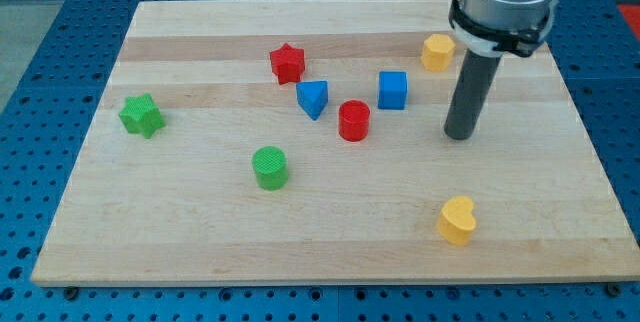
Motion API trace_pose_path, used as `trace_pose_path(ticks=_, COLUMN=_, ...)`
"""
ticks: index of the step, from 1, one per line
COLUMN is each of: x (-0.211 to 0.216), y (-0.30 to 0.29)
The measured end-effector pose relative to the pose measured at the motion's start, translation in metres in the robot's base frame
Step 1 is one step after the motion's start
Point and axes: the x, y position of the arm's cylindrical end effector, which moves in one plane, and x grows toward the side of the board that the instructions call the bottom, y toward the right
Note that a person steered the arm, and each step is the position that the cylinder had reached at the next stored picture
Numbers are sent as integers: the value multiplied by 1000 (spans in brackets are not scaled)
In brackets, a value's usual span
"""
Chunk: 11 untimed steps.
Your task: Move yellow heart diagonally to the red circle
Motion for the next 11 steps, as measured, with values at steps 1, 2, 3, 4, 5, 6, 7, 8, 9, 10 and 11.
trace_pose_path(ticks=1, x=19, y=9)
trace_pose_path(ticks=2, x=39, y=10)
trace_pose_path(ticks=3, x=61, y=11)
trace_pose_path(ticks=4, x=87, y=12)
trace_pose_path(ticks=5, x=117, y=12)
trace_pose_path(ticks=6, x=143, y=14)
trace_pose_path(ticks=7, x=161, y=15)
trace_pose_path(ticks=8, x=161, y=9)
trace_pose_path(ticks=9, x=140, y=-4)
trace_pose_path(ticks=10, x=99, y=-16)
trace_pose_path(ticks=11, x=75, y=-26)
